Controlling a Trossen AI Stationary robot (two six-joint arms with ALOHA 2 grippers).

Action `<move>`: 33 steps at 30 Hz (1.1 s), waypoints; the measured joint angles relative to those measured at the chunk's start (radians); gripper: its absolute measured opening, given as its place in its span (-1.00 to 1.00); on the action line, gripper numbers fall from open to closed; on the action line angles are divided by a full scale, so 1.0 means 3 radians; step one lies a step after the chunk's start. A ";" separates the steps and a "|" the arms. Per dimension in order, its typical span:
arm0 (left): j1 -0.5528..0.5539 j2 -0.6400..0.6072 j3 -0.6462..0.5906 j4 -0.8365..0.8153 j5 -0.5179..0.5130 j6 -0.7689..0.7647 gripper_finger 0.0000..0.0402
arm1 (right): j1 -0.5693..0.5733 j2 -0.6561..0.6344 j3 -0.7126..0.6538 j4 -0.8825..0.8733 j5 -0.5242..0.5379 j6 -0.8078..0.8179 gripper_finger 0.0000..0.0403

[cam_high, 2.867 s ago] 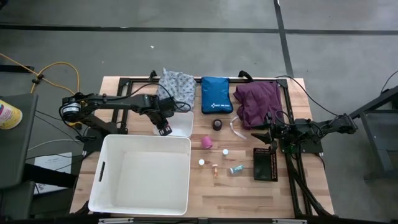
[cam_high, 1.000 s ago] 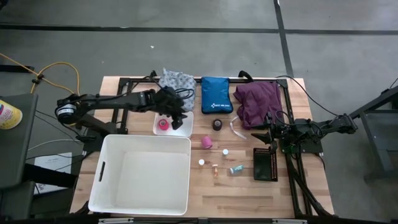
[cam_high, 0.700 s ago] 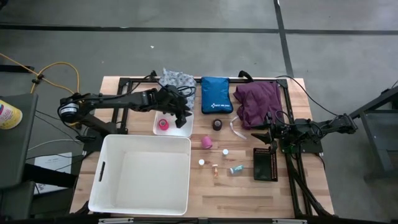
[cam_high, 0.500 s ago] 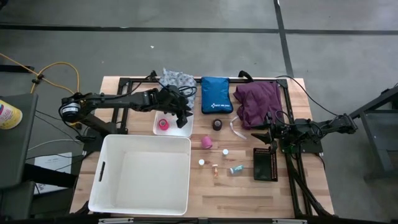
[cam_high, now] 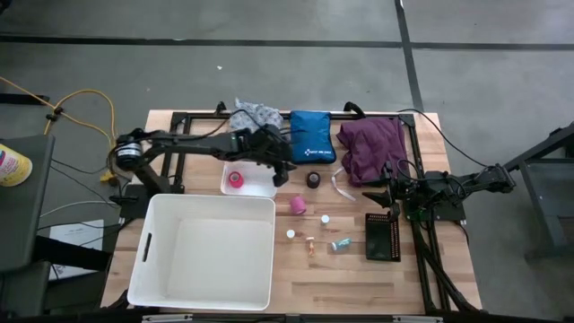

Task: Pick & place medical supplies in basket/bin
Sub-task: Put the black bandage into the white bin

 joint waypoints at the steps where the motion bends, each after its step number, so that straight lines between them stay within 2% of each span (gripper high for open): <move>1: -0.0014 0.0082 0.0087 -0.0032 0.0025 0.0021 -0.34 | 0.0000 0.0000 -0.0001 0.0000 0.0000 -0.0001 -0.22; 8: -0.0078 0.0642 0.0619 -0.0089 0.0191 0.0153 -0.34 | -0.0001 -0.0001 0.0000 0.0000 0.0001 0.0000 -0.22; 14: -0.0096 0.0953 0.0874 -0.0126 0.0309 0.0154 -0.34 | -0.0001 0.0000 -0.0001 0.0000 0.0002 -0.0001 -0.22; 19: -0.0098 0.1014 0.0908 -0.0147 0.0360 0.0174 -0.34 | -0.0001 0.0000 0.0000 0.0000 0.0001 -0.0001 -0.22; 27: -0.0191 0.1014 0.0908 -0.0150 0.0336 0.0565 -0.34 | 0.0000 0.0000 -0.0001 0.0000 0.0001 -0.0001 -0.22; 33: -0.0281 0.1014 0.0908 -0.0167 0.0095 0.0813 -0.34 | 0.0000 0.0000 -0.0001 0.0000 0.0001 -0.0001 -0.22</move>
